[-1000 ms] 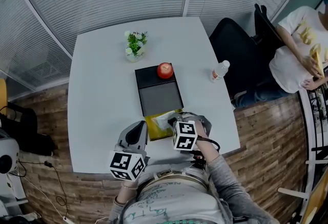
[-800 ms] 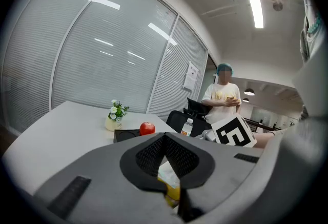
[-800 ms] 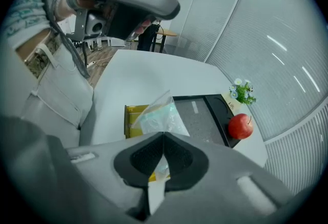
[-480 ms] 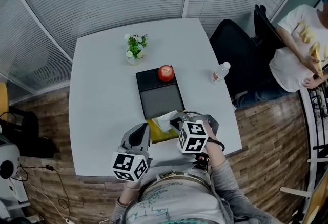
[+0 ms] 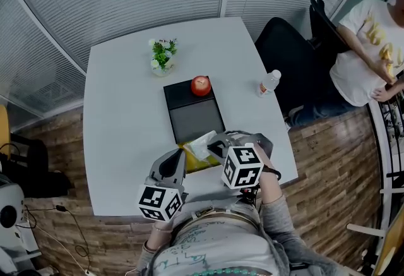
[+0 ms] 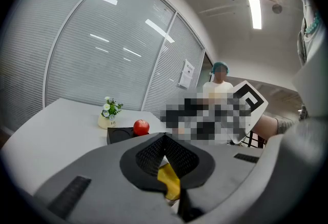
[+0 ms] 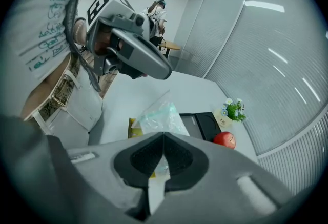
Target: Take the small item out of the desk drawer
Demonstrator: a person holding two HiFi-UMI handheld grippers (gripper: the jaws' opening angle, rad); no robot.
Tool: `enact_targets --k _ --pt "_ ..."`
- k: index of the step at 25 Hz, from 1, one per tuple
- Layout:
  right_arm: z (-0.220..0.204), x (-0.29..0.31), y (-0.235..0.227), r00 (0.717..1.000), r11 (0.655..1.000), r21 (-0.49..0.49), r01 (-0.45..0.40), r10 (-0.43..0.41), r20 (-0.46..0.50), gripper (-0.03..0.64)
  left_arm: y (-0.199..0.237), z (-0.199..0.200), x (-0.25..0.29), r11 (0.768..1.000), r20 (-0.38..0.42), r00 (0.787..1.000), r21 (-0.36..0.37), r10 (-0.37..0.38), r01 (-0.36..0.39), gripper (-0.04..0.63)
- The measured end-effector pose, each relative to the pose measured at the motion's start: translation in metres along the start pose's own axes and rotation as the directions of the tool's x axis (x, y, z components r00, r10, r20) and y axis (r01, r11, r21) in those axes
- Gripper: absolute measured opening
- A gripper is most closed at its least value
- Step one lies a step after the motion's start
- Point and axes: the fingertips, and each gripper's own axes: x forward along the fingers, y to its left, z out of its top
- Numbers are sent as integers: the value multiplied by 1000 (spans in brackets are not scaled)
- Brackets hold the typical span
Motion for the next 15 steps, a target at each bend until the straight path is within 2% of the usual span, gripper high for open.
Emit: enact_targets --k 15 --pt "-6 -10 5 1000 1000 -8 3 -3 0 3 -13 -7 -1 1000 -23 1000 11 -14 14 -3"
